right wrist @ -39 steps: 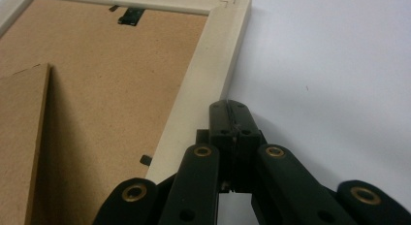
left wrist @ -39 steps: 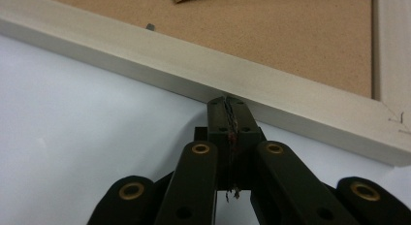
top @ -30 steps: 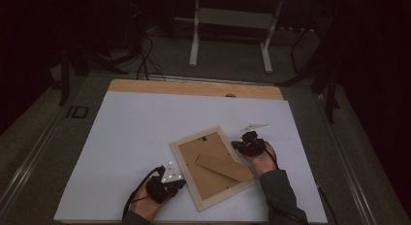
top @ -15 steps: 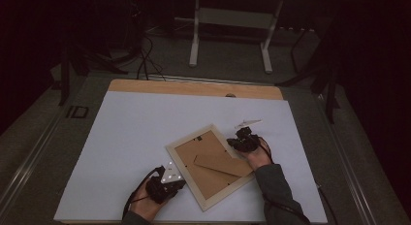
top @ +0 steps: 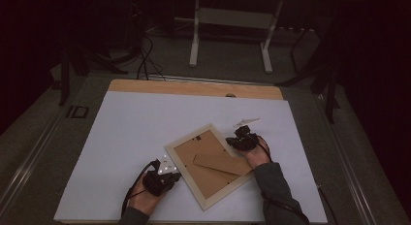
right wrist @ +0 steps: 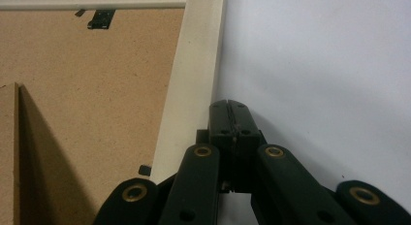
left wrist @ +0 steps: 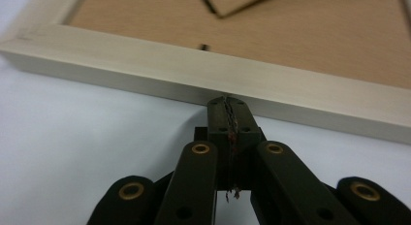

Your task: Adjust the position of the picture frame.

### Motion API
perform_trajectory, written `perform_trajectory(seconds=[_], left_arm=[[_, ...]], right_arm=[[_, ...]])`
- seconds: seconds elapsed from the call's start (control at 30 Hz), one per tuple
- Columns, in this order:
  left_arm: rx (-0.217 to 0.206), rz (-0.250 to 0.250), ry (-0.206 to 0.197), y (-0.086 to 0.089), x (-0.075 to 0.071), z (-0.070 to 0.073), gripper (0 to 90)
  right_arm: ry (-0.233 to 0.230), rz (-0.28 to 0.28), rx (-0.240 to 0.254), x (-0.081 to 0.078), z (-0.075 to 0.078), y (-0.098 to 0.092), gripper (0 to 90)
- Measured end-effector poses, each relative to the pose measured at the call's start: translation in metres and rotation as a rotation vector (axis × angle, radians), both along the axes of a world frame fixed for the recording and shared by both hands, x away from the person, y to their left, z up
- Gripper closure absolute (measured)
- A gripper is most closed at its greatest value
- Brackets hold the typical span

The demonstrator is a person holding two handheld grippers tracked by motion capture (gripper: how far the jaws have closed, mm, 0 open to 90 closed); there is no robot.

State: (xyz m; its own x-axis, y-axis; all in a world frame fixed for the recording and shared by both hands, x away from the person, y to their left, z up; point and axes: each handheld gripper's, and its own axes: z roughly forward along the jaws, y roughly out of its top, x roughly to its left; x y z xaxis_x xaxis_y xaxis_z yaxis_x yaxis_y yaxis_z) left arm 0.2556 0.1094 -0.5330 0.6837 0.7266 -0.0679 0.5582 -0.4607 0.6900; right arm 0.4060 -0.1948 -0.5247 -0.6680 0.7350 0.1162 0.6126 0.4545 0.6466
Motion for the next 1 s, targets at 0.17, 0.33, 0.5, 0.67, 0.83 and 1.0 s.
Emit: perform_trajectory(seconds=[0.17, 0.33, 0.5, 0.67, 0.83, 1.0], left_arm=[[-0.015, 0.047, 0.015, 0.007, 0.014, 0.0, 90.0], [-0.05, 0.06, 0.033, 0.011, 0.021, -0.002, 90.0], [-0.051, 0.093, 0.027, 0.013, 0.026, -0.002, 90.0], [0.014, 0.123, 0.019, 0.01, 0.043, 0.002, 90.0], [0.052, 0.165, 0.012, 0.01, 0.062, 0.004, 90.0], [0.01, 0.189, 0.008, 0.016, 0.08, 0.002, 90.0]], right_arm=[[0.002, -0.018, 0.001, 0.004, 0.0, 0.002, 90.0], [0.008, -0.04, 0.011, 0.006, -0.001, 0.002, 90.0], [0.011, -0.052, 0.018, 0.007, -0.001, 0.002, 90.0], [0.014, -0.078, 0.022, 0.01, -0.001, 0.001, 90.0], [0.022, -0.097, 0.045, 0.013, -0.002, -0.003, 90.0], [0.008, -0.08, 0.055, 0.013, -0.001, -0.008, 90.0]])
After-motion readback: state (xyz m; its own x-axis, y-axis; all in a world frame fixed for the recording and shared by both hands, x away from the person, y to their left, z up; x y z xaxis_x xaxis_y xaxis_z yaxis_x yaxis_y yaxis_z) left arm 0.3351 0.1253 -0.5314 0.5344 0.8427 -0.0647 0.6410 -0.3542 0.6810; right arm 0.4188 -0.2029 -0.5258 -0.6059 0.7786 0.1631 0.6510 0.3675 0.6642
